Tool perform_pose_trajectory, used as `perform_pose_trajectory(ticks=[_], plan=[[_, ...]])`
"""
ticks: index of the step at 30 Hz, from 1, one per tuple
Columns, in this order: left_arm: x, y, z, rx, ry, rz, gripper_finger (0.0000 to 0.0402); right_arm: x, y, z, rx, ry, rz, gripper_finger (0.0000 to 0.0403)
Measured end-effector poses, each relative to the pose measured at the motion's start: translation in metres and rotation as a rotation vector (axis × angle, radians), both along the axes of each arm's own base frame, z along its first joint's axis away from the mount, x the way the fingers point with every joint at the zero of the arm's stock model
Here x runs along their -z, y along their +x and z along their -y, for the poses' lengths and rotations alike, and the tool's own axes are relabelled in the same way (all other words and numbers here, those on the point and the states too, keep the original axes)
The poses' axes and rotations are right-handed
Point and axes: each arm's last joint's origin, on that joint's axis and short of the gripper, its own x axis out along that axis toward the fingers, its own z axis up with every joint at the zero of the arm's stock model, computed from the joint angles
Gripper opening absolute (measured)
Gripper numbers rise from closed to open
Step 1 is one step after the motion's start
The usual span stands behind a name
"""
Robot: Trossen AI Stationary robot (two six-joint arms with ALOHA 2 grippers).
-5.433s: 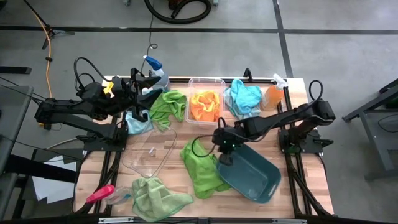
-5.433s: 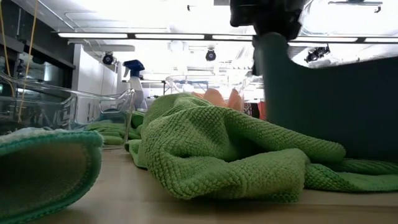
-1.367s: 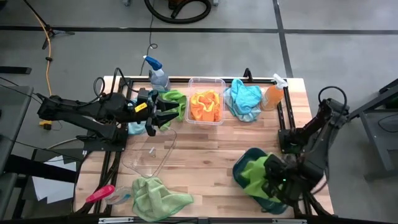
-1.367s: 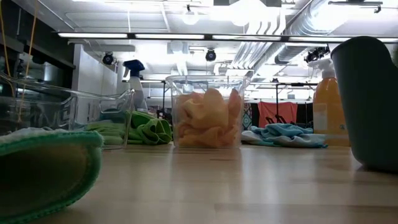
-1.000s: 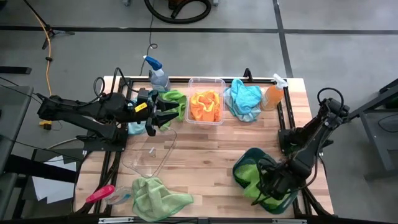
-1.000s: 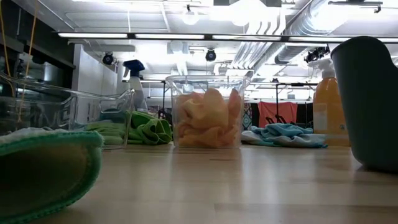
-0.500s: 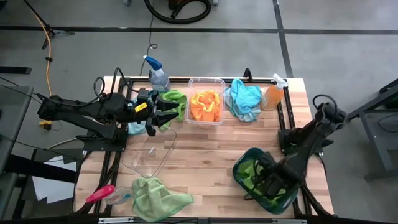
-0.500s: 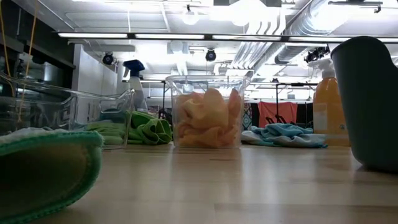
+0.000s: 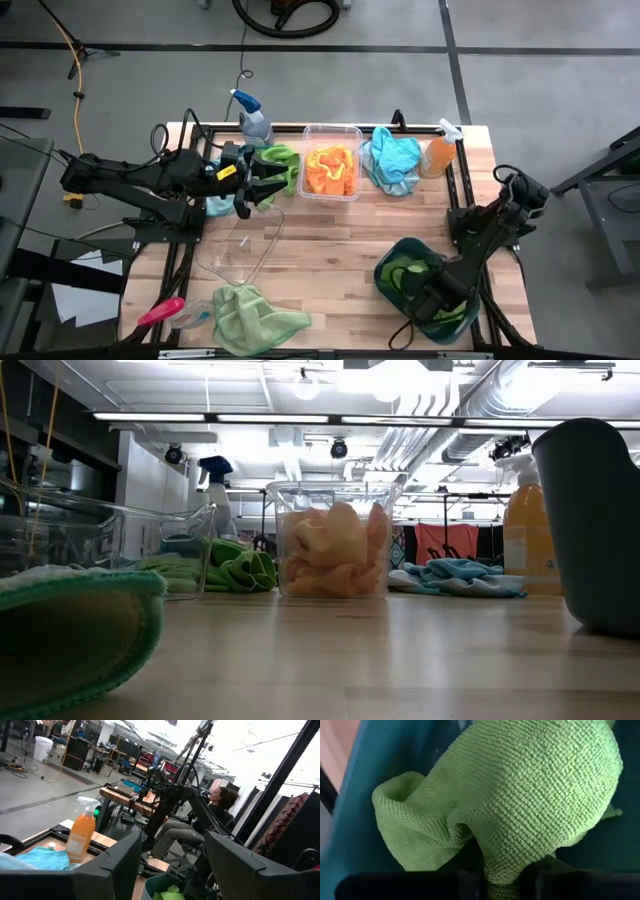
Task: Sort microfiber towel by color & place in baskets
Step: Put the green microfiber towel into the blue bin
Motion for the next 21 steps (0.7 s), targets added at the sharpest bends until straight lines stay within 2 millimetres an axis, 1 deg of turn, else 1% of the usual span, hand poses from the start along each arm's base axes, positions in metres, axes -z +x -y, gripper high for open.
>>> perform_pose_trajectory(ticks=[3,6,10,12,15,18,21], plan=[[0.000,0.000,0.000,0.000,0.000,0.000,0.0209,0.000,0.001,0.001,-0.187,-0.029,0.042,0.0065],[0.000,0.000,0.000,0.000,0.000,0.000,0.0209,0.000,0.004,0.003,-0.291,-0.056,0.071,0.0065],[0.000,0.000,0.000,0.000,0.000,0.000,0.0209,0.008,0.006,0.008,-0.283,-0.058,0.072,0.0069],[0.000,0.000,0.000,0.000,0.000,0.000,0.0209,0.014,0.008,0.008,-0.274,-0.024,0.076,0.0079],[-0.001,0.000,0.000,0.000,-0.001,0.008,0.0209,0.021,0.008,0.007,-0.281,0.016,0.089,0.0109],[-0.003,0.000,0.000,-0.002,0.011,0.029,0.0209,0.026,0.006,0.009,-0.300,0.009,0.081,0.0152],[-0.006,-0.001,0.000,-0.005,0.025,0.055,0.0209,0.025,0.005,0.014,-0.264,-0.022,0.041,0.0195]])
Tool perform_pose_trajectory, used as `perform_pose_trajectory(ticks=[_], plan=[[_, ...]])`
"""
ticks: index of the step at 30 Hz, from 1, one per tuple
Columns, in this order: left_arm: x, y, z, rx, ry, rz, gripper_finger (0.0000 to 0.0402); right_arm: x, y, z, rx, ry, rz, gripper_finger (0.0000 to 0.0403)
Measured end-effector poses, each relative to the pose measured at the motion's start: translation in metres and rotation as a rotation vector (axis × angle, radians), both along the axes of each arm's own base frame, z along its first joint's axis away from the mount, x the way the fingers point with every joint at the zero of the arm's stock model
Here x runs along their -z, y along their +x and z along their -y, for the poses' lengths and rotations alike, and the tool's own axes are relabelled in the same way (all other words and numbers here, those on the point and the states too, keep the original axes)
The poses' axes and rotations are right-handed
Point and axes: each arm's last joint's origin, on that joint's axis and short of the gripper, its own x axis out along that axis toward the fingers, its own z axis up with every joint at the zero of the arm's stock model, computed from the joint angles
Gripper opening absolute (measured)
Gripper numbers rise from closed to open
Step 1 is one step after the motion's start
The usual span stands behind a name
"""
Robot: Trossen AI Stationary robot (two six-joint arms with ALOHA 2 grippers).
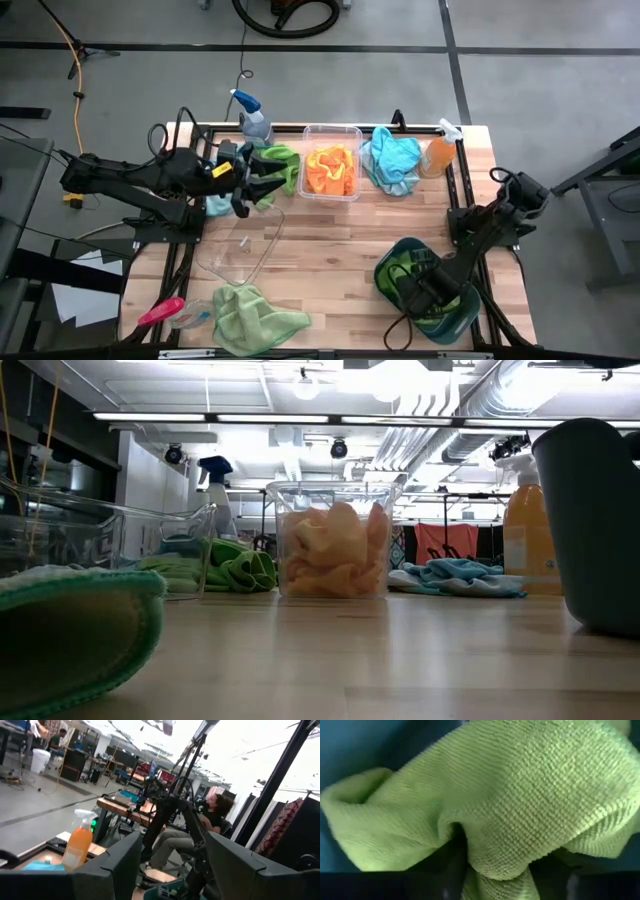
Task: Sort microfiber towel by color & place in baskets
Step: Put the green microfiber towel into the blue bin
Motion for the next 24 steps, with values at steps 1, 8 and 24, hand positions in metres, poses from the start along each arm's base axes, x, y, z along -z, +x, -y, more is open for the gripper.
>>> perform_pose_trajectory(ticks=[1,8,24], plan=[[0.000,0.000,0.000,0.000,0.002,0.005,0.0209,-0.003,0.000,0.001,0.006,-0.009,-0.009,0.0208],[-0.001,0.000,0.000,-0.002,0.009,0.015,0.0209,-0.039,0.006,-0.004,-0.084,-0.022,-0.025,0.0274],[-0.002,0.000,0.000,0.009,0.027,0.019,0.0209,-0.030,0.000,-0.018,-0.120,0.007,-0.077,0.0019]])
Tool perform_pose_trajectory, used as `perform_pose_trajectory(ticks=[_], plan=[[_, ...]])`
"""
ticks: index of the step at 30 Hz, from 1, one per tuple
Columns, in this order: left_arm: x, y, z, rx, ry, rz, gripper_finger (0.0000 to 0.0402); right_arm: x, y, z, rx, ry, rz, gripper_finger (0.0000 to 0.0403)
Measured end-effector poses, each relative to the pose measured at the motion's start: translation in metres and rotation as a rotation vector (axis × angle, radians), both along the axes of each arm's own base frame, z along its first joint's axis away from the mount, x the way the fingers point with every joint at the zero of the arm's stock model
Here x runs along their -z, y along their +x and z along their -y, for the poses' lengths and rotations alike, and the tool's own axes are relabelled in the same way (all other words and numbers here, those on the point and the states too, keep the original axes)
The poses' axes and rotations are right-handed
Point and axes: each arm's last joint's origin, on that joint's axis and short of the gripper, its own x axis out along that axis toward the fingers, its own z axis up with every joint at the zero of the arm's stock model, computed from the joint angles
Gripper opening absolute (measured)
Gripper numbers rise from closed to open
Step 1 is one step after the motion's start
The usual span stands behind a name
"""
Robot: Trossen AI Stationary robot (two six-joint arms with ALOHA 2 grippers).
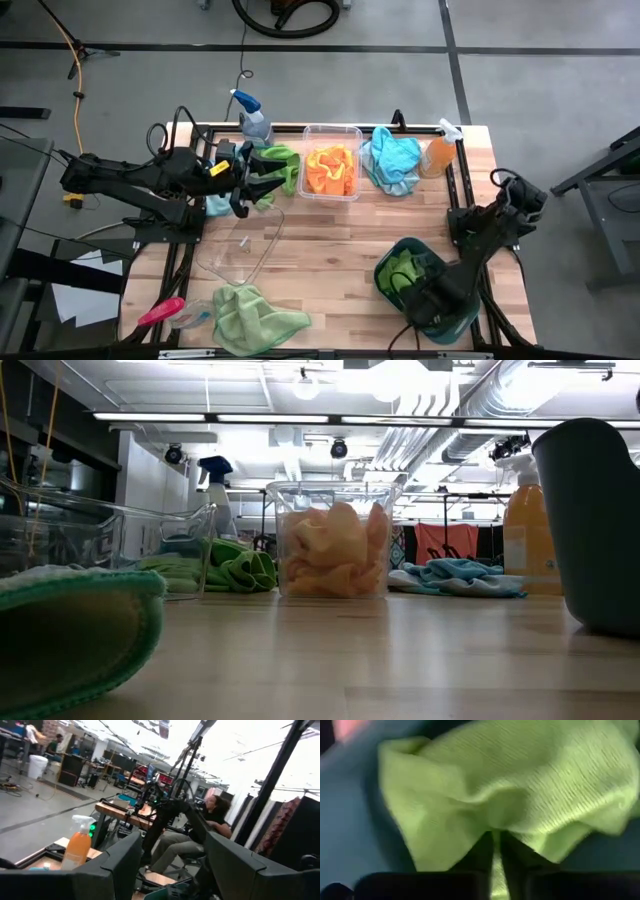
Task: Sort microfiber towel by color & place in baskets
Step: Put the green microfiber towel into the blue bin
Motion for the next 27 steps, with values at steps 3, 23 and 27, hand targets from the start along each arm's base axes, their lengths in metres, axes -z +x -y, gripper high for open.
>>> perform_pose_trajectory(ticks=[3,23,27], plan=[[-0.003,0.000,0.001,0.043,0.005,0.028,0.0209,-0.022,0.004,0.003,0.056,0.010,0.016,0.0023],[-0.009,-0.019,0.002,0.144,0.052,0.038,0.0209,-0.134,0.090,0.056,0.477,-0.030,0.981,0.0026],[-0.012,-0.033,0.000,0.138,0.081,0.024,0.0209,-0.133,0.118,0.069,0.455,0.061,1.135,0.0025]])
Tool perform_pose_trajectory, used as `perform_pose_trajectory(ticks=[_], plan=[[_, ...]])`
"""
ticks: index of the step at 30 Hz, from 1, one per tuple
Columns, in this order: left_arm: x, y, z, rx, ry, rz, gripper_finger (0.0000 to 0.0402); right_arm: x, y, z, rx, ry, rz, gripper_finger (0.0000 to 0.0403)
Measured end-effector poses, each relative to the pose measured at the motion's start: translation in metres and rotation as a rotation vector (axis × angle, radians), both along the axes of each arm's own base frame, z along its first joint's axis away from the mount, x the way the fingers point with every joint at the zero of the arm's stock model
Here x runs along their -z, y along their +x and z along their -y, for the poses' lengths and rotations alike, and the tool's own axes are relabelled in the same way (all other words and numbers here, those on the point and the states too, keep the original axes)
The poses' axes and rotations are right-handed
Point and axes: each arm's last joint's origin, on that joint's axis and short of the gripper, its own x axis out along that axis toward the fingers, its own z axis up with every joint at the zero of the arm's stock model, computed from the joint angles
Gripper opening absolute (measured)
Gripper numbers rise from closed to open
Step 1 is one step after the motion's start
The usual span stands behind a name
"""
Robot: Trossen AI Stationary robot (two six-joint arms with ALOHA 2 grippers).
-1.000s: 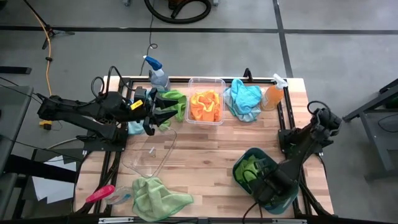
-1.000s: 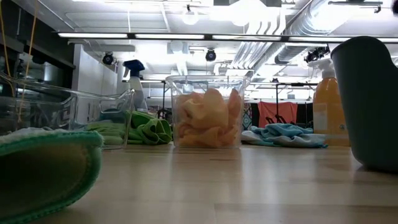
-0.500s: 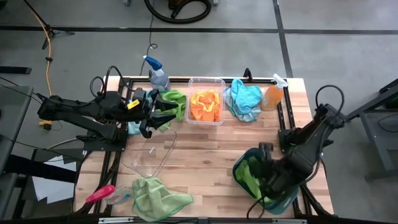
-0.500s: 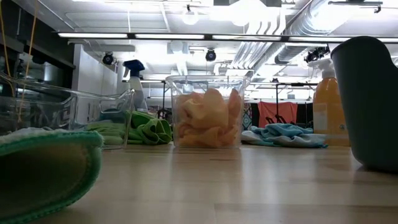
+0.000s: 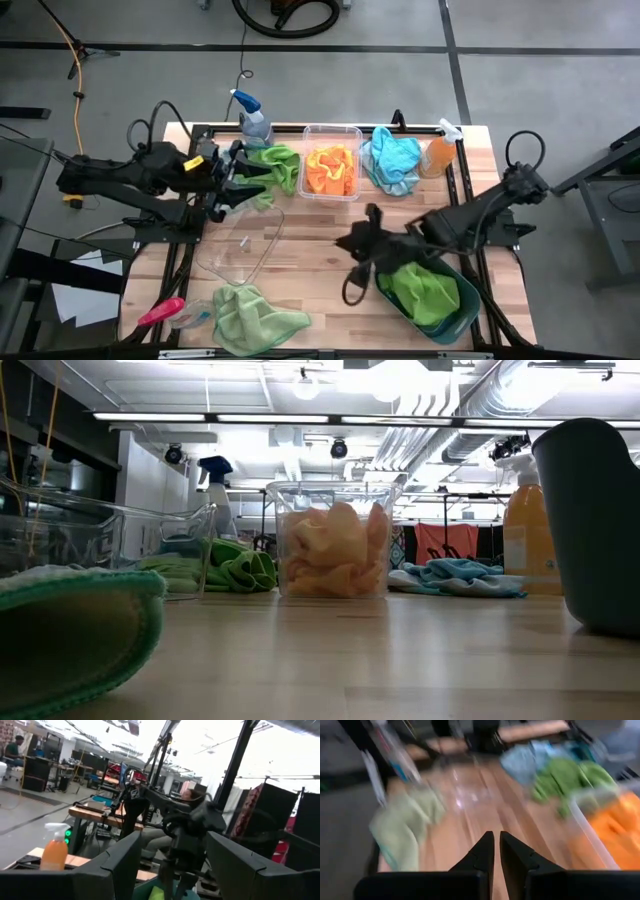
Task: Sort microfiber towel by color & place in baskets
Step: Put the green microfiber towel into the blue bin
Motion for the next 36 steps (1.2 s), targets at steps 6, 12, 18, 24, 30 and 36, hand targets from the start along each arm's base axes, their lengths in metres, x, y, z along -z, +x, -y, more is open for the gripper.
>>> perform_pose_trajectory(ticks=[6,12,18,24,30,36], plan=[[-0.001,-0.017,-0.003,-0.009,0.027,-0.022,0.0209,-0.013,0.024,0.030,0.049,-0.008,0.191,0.0020],[-0.001,-0.021,-0.003,-0.024,0.087,-0.028,0.0209,-0.028,0.039,0.054,-0.051,0.044,0.332,0.0005],[0.005,-0.013,-0.004,-0.108,0.097,-0.078,0.0209,-0.029,0.042,0.062,-0.137,0.075,0.331,0.0002],[0.012,0.003,-0.003,-0.123,0.093,-0.123,0.0209,-0.037,0.021,0.069,-0.159,0.015,0.254,0.0000],[0.019,0.022,0.000,-0.112,0.018,-0.138,0.0209,-0.057,-0.025,0.077,-0.184,-0.028,0.164,0.0000],[0.017,0.035,0.003,-0.109,-0.033,-0.069,0.0209,-0.074,-0.058,0.081,-0.236,-0.093,0.169,0.0000]])
